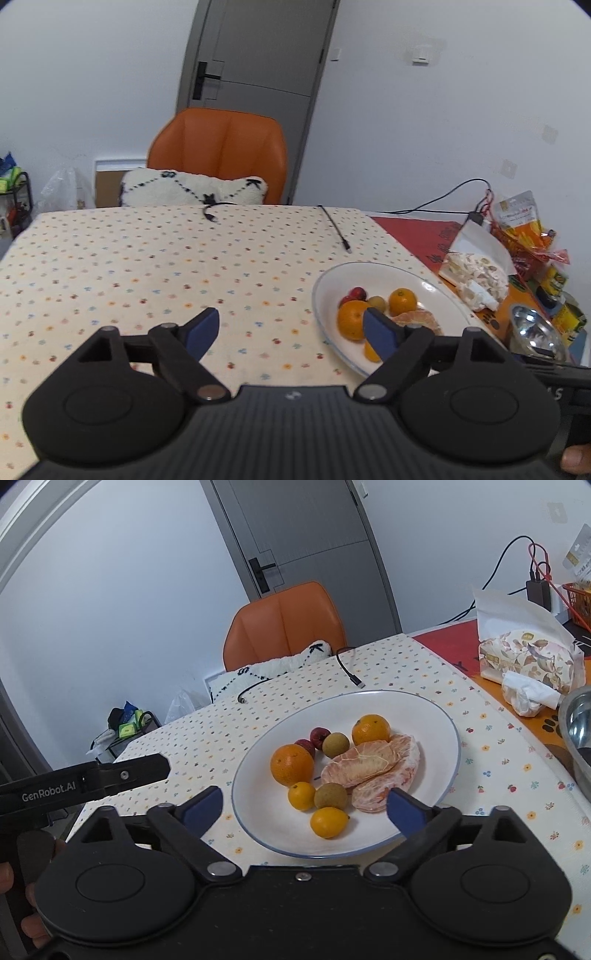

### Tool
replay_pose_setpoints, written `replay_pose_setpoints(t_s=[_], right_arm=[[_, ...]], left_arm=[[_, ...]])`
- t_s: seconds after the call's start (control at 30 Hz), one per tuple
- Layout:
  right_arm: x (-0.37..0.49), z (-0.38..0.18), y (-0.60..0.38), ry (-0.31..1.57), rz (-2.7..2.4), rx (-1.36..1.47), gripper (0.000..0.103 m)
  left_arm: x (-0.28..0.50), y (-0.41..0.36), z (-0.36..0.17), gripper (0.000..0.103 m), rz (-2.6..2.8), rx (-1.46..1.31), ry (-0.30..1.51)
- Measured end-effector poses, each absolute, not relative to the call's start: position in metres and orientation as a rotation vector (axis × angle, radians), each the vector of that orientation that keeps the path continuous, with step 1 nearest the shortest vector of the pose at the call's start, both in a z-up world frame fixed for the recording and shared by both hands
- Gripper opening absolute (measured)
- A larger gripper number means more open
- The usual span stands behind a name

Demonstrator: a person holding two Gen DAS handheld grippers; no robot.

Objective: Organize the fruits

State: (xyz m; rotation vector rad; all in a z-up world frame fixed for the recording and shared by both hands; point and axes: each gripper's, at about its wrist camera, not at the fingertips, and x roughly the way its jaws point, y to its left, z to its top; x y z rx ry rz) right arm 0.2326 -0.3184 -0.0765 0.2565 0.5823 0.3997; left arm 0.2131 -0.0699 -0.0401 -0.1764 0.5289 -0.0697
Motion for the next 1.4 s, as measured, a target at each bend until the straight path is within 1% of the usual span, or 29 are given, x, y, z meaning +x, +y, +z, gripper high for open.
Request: replay_pose_setpoints(t_s=[0.07, 0.3, 0.4, 0.5, 1.4], right_arm=[[0.231, -0.075, -0.315, 0.583, 0.402, 0.254, 0.103], [0.227, -0.072, -0.302, 0.611, 0.416, 0.227, 0.103], [0.224, -0.069, -0.299, 0.615, 0.421, 0.22, 0.103], [0.222, -0.066, -0.299, 0.613, 0.428, 0.218, 0.103], [0.182, -0.017, -0.272, 0.555, 0.506, 0.12, 0.103]], left_arm=[[0.209, -0.065, -0.038, 0.085, -0.052, -0.16, 0.526], [0.198, -0.049, -0.031, 0.088, -0.004, -0.162, 0.551], [0.192, -0.045, -0.028, 0.092, 0.011, -0.167, 0.558], [0.185, -0.041, -0.026, 0.094, 0.008, -0.174, 0.565], [0.128, -0.006, -0.004, 0.096, 0.081, -0.129, 0.581]])
